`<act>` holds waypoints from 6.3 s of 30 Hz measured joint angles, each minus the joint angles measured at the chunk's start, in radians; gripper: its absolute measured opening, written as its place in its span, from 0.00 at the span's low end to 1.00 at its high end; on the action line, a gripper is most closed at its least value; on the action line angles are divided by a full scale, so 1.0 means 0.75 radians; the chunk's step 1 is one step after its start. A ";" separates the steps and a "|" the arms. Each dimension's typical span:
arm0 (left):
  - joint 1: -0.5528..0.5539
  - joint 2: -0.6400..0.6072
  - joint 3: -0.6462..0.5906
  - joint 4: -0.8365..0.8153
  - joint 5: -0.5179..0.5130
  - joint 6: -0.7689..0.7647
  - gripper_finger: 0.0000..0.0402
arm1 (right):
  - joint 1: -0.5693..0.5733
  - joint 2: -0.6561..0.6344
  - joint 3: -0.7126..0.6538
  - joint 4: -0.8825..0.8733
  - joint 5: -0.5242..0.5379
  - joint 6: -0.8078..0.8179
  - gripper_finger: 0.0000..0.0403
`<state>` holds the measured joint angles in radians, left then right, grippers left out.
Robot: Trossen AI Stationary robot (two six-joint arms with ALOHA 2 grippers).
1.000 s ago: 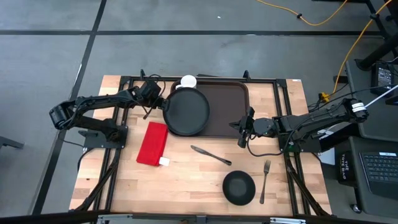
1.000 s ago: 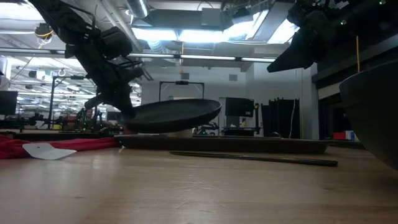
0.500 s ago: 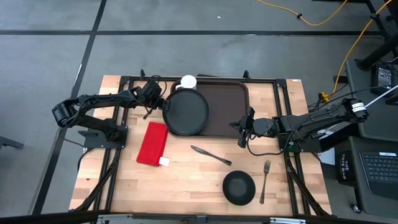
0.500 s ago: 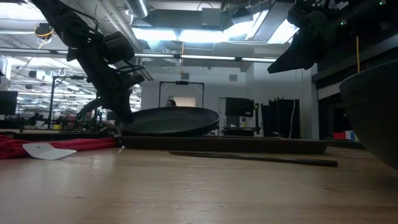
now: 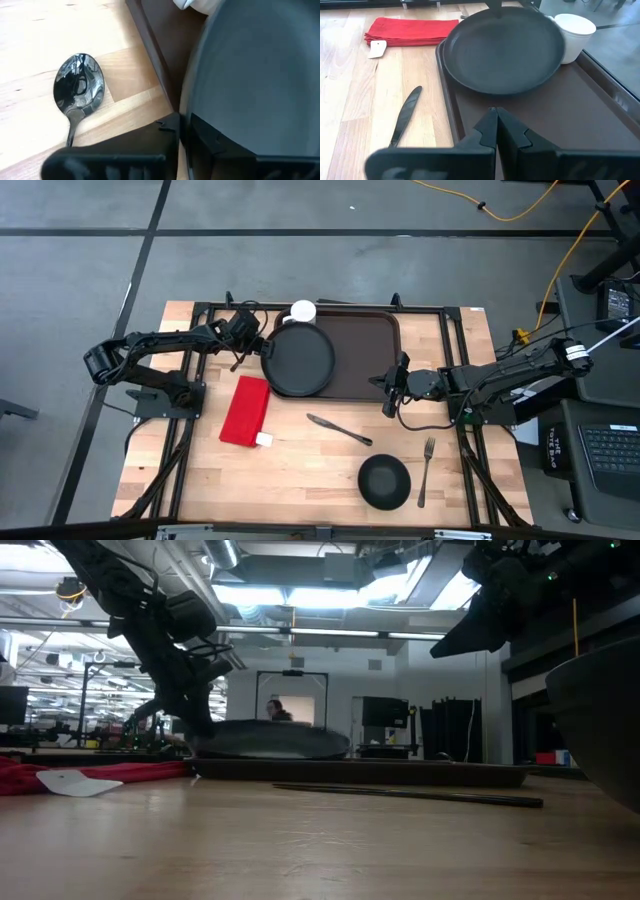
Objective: Set up tray
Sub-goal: Put the black plate on the brown serving tray, then put the black bowl on top of the black plate
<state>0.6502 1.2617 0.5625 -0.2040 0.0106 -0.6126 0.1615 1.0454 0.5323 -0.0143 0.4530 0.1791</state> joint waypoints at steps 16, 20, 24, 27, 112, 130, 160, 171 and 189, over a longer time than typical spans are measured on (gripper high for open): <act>-0.001 0.000 0.000 0.052 -0.051 0.002 0.14 | 0.000 0.000 0.000 -0.010 0.000 0.000 0.02; -0.001 0.000 0.000 0.113 -0.074 0.019 0.13 | 0.000 0.000 0.000 -0.010 0.000 0.000 0.02; -0.001 0.000 0.000 0.130 -0.056 0.042 0.13 | 0.000 0.000 0.000 -0.010 0.000 0.001 0.02; -0.001 0.001 0.000 0.129 -0.024 0.051 0.14 | 0.000 0.000 0.000 -0.010 0.000 0.007 0.02; -0.144 -0.068 0.000 -0.125 -0.119 0.339 0.00 | 0.000 -0.001 0.000 -0.049 -0.001 0.139 0.02; -0.149 -0.019 -0.001 0.024 -0.070 0.470 0.00 | 0.000 -0.001 0.000 -0.049 -0.001 0.140 0.02; -0.527 -0.265 -0.001 0.526 0.115 0.978 0.01 | 0.053 0.067 0.466 -0.936 -0.247 0.499 0.01; -0.553 -0.192 -0.001 0.590 0.103 0.975 0.01 | 0.293 0.359 0.798 -1.509 -0.262 0.948 0.01; -0.553 -0.192 -0.001 0.694 0.102 0.974 0.01 | 0.507 0.401 0.891 -1.543 -0.364 1.257 0.23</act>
<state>0.2352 1.1179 0.5621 0.3168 0.0868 0.1177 0.5420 1.3464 1.2003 -1.1717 0.1799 1.1217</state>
